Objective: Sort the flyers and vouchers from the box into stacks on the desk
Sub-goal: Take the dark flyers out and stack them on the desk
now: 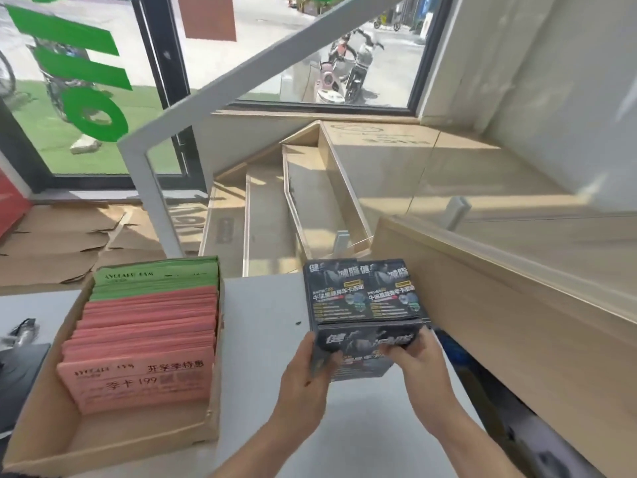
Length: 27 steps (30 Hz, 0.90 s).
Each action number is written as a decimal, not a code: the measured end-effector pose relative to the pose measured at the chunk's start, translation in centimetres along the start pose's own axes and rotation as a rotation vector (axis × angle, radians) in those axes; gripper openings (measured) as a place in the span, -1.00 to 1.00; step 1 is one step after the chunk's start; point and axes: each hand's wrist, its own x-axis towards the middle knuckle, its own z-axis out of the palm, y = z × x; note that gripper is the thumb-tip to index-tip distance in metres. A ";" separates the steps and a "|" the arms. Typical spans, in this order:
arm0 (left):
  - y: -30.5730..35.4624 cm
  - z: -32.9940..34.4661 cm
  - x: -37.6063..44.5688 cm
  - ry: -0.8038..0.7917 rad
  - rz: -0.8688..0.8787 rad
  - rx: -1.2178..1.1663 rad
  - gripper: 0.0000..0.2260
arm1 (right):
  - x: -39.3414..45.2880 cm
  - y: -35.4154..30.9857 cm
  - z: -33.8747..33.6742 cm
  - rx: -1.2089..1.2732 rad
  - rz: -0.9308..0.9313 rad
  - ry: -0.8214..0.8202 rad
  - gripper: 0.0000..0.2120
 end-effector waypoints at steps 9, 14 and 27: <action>0.1 2.3 -1.0 0.108 -0.021 -0.020 -0.81 | 0.4 3.0 -1.3 -0.011 -0.006 -0.113 -0.82; 0.0 2.8 -1.1 0.162 -0.020 -0.002 -0.86 | 1.0 4.7 -1.4 0.001 0.018 -0.170 -0.75; 2.5 4.9 7.3 0.218 -0.130 -0.027 -0.74 | 6.5 6.0 -5.2 -0.042 0.089 -0.074 -0.79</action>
